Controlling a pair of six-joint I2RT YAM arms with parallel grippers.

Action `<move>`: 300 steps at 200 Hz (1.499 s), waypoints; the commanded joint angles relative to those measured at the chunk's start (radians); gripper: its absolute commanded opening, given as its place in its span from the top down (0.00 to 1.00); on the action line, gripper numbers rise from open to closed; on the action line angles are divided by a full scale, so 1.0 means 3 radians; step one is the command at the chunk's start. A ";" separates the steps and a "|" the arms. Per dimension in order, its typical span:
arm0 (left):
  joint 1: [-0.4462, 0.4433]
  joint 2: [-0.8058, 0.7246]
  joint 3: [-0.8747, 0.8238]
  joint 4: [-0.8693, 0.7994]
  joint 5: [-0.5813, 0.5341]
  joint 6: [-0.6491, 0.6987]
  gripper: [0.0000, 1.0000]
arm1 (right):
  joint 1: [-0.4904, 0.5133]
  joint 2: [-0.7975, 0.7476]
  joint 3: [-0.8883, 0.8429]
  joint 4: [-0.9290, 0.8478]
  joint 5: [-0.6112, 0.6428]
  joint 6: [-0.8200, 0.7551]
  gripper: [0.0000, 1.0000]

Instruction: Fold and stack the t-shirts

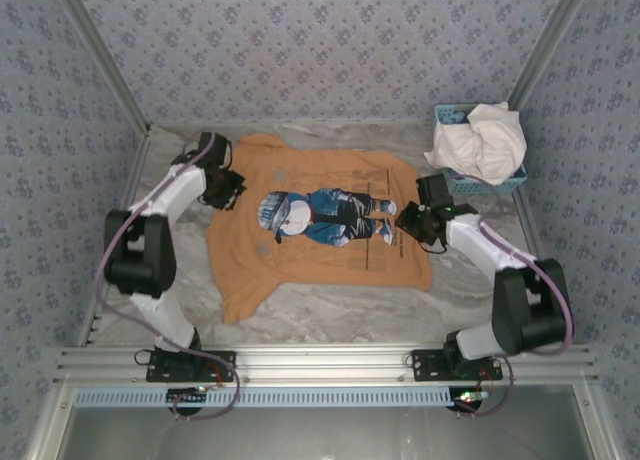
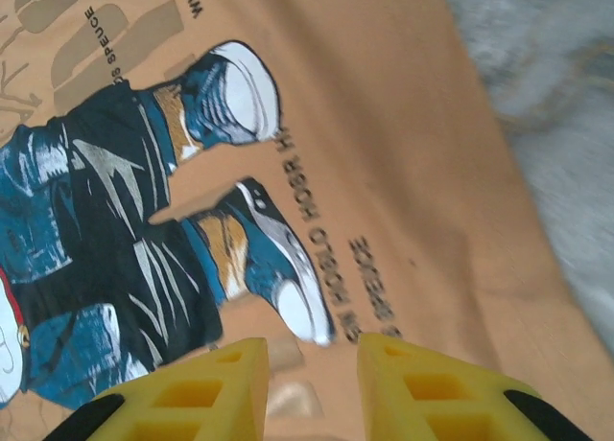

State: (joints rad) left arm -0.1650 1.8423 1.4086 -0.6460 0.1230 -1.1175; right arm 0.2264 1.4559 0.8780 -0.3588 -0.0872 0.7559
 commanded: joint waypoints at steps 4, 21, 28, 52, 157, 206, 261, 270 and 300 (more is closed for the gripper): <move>0.0106 0.0522 0.0415 0.0093 0.0188 0.0157 0.79 | -0.0048 0.0363 0.0264 0.0212 -0.0139 -0.0164 0.68; 0.0195 0.0787 0.0515 -0.0029 0.0113 0.0156 0.80 | -0.0054 0.0619 0.0426 0.0192 -0.0165 -0.0176 0.68; 0.0238 0.0852 0.0504 -0.0079 0.0073 0.0156 0.81 | -0.0052 0.0713 0.0490 0.0214 -0.0144 -0.0180 0.68; 0.0429 0.0821 0.0170 -0.0226 -0.0081 0.0170 0.82 | 0.0071 0.1004 0.0702 0.0108 -0.0212 -0.0189 0.68; 0.0723 0.0239 0.0550 -0.0347 -0.0306 0.0820 0.72 | 0.0834 0.1502 0.0925 -0.0498 -0.0177 0.0129 0.72; 0.0505 0.1496 0.2399 -0.0745 -0.0285 0.0665 0.76 | 0.0861 0.1617 0.1018 -0.0552 -0.0235 0.0105 0.73; 0.0456 0.2721 0.4219 -0.1576 -0.0463 0.0752 0.77 | 0.0817 0.1629 0.1135 -0.0564 -0.0278 0.0104 0.73; 0.0457 0.2721 0.4181 -0.1512 -0.0477 0.0752 0.76 | 0.0800 0.1630 0.1138 -0.0567 -0.0282 0.0103 0.73; 0.0441 0.2765 0.4074 -0.1432 -0.0543 0.0796 0.65 | 0.0755 0.1632 0.1136 -0.0569 -0.0292 0.0100 0.75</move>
State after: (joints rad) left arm -0.0303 2.6865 2.5988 -1.0264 0.0036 -0.8951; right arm 0.4660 1.9068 1.2156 -0.4728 -0.1738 0.7712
